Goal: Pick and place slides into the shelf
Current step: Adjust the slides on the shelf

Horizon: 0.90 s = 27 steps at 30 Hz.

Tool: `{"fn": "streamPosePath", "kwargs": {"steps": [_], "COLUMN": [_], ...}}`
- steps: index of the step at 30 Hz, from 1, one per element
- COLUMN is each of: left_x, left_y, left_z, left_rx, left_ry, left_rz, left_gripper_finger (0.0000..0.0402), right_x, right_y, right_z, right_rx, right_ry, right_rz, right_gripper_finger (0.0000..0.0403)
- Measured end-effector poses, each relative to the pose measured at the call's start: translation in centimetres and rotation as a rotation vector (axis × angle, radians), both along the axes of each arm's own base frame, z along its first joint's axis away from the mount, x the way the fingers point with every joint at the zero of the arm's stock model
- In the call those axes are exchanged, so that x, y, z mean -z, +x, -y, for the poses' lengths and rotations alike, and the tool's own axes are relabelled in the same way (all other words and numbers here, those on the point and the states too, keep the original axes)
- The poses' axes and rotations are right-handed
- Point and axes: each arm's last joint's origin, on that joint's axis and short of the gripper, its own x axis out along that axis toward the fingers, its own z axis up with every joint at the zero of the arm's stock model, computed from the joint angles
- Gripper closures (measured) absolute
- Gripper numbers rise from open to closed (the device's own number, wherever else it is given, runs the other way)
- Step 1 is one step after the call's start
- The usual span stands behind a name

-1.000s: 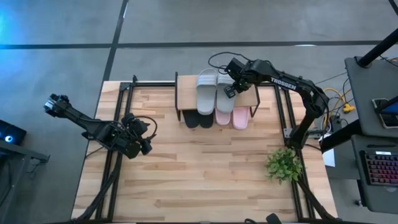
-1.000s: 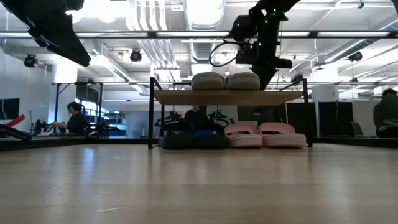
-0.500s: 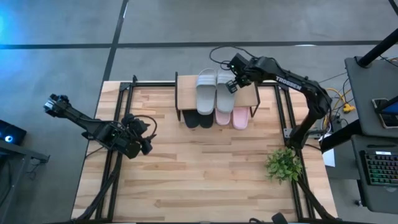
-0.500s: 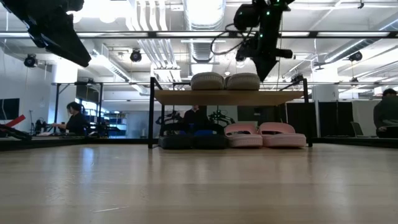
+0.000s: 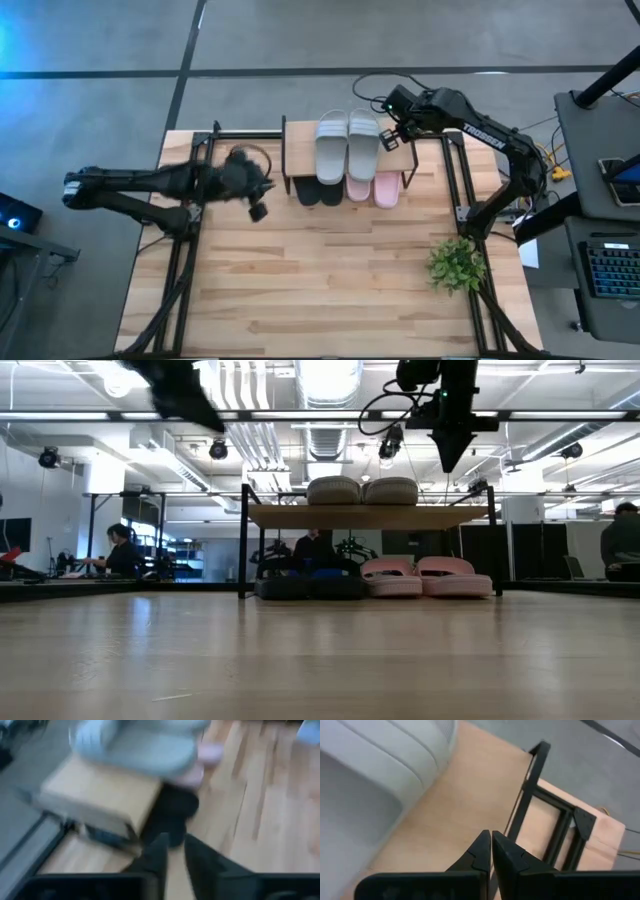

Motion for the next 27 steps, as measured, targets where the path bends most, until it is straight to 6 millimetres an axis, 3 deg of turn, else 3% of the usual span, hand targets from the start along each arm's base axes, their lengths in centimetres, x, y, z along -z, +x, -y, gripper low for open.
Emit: {"fn": "streamPosePath", "kwargs": {"steps": [2,5,9,13,20,27], "left_x": [-0.9,-1.3,-0.3,0.9,1.4,2.7], "left_y": [1.0,2.5,5.0,7.8,11.6,13.5], "left_z": [-1.4,-3.9,-7.6,-10.0,-11.8,-12.7], "left_rx": [0.036,0.049,0.100,0.143,0.203,0.211], "left_ry": [0.035,0.063,-0.046,-0.105,-0.059,-0.069], "left_rz": [0.034,-0.001,-0.056,-0.117,-0.198,-0.242], "left_gripper_finger": [0.0387,0.0393,0.0400,0.0401,0.0401,0.0401], "right_x": [0.3,0.5,0.6,0.6,0.6,0.6], "right_y": [0.1,0.2,0.3,0.3,0.3,0.2], "right_z": [-0.1,-0.3,-0.4,-0.4,-0.4,-0.4], "right_rx": [-0.004,-0.012,-0.016,-0.017,-0.028,-0.059], "right_ry": [0.007,0.011,0.012,0.011,0.011,0.009], "right_rz": [-0.010,-0.015,-0.018,-0.017,-0.023,-0.037], "right_gripper_finger": [0.0394,0.0394,0.0394,0.0394,0.0394,0.0394]}}
